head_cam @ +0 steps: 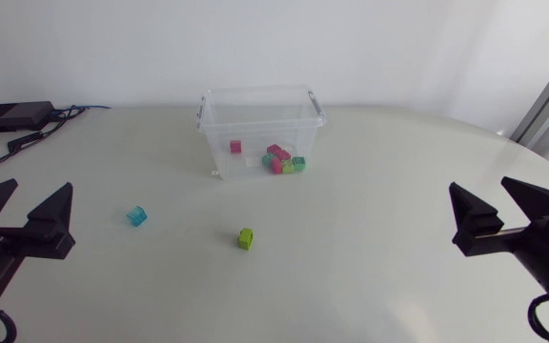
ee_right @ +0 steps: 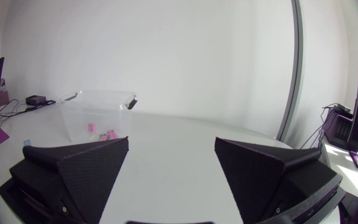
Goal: Place the duplo bricks in the container
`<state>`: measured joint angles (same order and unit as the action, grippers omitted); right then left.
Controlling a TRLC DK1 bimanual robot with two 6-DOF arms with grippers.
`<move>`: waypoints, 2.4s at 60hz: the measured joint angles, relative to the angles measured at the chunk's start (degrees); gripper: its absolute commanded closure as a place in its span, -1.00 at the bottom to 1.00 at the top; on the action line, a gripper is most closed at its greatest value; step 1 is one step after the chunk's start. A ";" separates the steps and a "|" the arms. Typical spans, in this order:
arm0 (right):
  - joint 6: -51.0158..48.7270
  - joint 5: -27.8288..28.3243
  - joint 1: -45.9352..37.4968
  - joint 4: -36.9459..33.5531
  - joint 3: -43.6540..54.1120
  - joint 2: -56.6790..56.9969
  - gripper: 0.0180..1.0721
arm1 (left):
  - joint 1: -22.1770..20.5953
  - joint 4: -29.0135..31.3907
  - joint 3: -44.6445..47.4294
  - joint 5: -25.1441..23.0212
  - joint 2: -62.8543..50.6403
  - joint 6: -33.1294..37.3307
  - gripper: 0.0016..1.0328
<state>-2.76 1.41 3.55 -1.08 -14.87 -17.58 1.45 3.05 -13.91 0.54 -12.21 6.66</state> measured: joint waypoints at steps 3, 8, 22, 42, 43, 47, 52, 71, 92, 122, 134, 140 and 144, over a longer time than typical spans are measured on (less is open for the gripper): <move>0.00 0.11 0.61 -0.15 -2.95 -4.59 -0.91 | -0.02 0.02 -2.51 0.02 -3.87 0.00 -0.86; 0.24 0.42 1.33 -0.37 -7.48 -10.84 -0.91 | -0.02 1.18 -7.50 0.02 -11.54 -0.24 -0.86; 1.81 2.12 2.19 -2.05 -17.81 -28.46 -0.91 | 0.90 7.89 -21.90 0.00 -35.95 -1.14 -0.86; 4.28 10.21 2.82 -13.77 -31.19 -52.70 -0.91 | 2.58 19.82 -36.00 0.22 -64.04 -0.76 -0.86; 4.28 10.32 3.15 -14.25 -31.78 -53.72 -0.91 | 2.58 20.72 -36.87 0.22 -65.75 -0.13 -0.86; 4.02 10.88 4.55 -16.65 -33.66 -56.46 -0.91 | 2.56 22.91 -39.39 0.22 -70.36 1.57 -0.86; 2.05 13.33 5.92 -19.08 -36.00 -59.47 -0.91 | 2.56 23.87 -41.86 0.24 -75.49 3.96 -0.86; -11.87 14.49 14.88 -29.05 -44.54 -71.58 -0.91 | 2.56 24.98 -46.56 0.22 -86.51 14.25 -0.86; -18.53 14.71 24.37 -30.21 -50.03 -80.83 -0.91 | 3.06 23.82 -46.64 -3.56 -92.48 23.91 -0.33; -23.58 14.88 31.95 -29.57 -61.42 -94.77 -0.90 | 5.51 23.91 -46.64 -18.43 -93.70 30.08 0.59; -24.74 14.91 33.14 -30.03 -66.23 -98.71 -0.90 | 5.53 24.57 -47.45 -23.80 -88.98 30.49 0.59; -24.79 14.91 33.75 -30.34 -67.78 -100.00 -0.90 | 5.53 24.63 -49.03 -25.92 -87.30 30.40 0.59; -25.20 14.91 33.99 -30.60 -68.65 -100.83 -0.90 | 5.55 25.00 -50.21 -26.93 -86.51 29.70 0.59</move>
<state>-27.97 16.32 37.54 -31.68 -83.53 -118.41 7.01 28.05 -64.12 -26.39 -98.72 36.36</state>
